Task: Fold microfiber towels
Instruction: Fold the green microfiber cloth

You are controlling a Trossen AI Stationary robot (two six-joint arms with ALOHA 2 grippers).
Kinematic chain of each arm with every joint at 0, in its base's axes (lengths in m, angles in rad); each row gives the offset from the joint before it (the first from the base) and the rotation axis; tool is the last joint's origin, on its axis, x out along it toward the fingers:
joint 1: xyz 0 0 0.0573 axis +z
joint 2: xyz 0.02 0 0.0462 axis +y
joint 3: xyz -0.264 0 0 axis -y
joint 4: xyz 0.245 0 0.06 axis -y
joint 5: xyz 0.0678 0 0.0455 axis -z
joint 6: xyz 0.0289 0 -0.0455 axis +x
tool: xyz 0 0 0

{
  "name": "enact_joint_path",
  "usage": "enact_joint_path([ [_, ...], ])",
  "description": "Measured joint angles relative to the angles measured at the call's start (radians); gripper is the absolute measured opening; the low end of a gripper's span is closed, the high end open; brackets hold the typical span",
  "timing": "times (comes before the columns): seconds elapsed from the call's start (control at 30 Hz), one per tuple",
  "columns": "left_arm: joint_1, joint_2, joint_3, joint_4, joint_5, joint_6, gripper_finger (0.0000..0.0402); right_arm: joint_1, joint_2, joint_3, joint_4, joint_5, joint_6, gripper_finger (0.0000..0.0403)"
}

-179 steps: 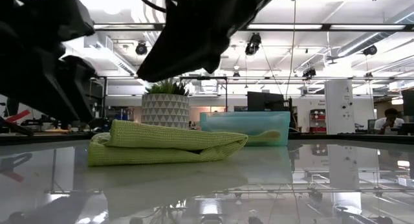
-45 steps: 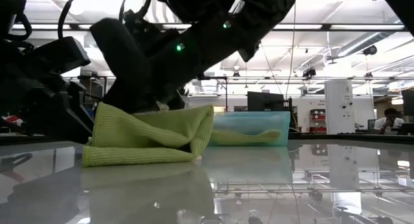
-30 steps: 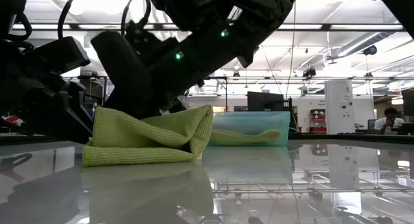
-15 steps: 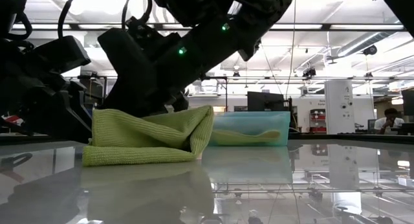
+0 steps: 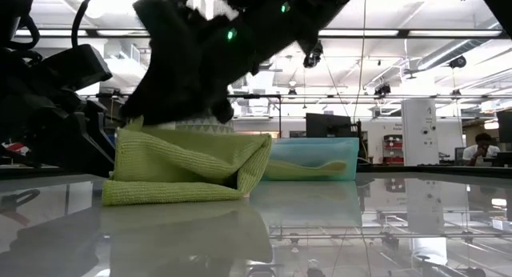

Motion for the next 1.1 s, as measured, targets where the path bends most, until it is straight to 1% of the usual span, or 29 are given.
enact_joint_path([
  [0.13,0.000,-0.003,0.010,-0.004,0.000,0.001,0.0144,0.002,-0.050,0.000,-0.053,0.000,-0.022,0.0144],
  [0.37,0.000,-0.021,0.030,-0.006,0.000,0.034,0.0144,0.009,-0.120,0.000,-0.131,0.001,-0.075,0.0130],
  [0.47,0.000,-0.039,0.034,-0.009,0.000,0.034,0.0144,0.009,-0.122,0.000,-0.129,0.000,-0.082,0.0124],
  [0.6,-0.002,-0.059,0.047,-0.010,0.003,0.037,0.0144,0.009,-0.087,0.001,-0.107,0.000,-0.058,0.0124],
  [0.73,-0.002,-0.066,0.078,-0.013,0.003,0.076,0.0144,0.009,-0.047,0.001,-0.121,0.000,-0.005,0.0151],
  [0.8,-0.002,-0.068,0.099,-0.012,0.004,0.097,0.0144,0.009,-0.036,0.000,-0.118,0.000,0.023,0.0171],
  [0.9,-0.002,-0.068,0.127,-0.029,0.009,0.116,0.0144,0.009,-0.033,0.000,-0.117,-0.003,0.021,0.0205],
  [1.0,-0.004,-0.068,0.170,-0.103,0.022,0.109,0.0144,0.015,-0.043,0.000,-0.120,0.000,-0.021,0.0234],
  [1.1,-0.004,-0.068,0.227,-0.197,0.023,0.091,0.0144,0.025,-0.071,0.000,-0.128,0.002,-0.069,0.0255],
])
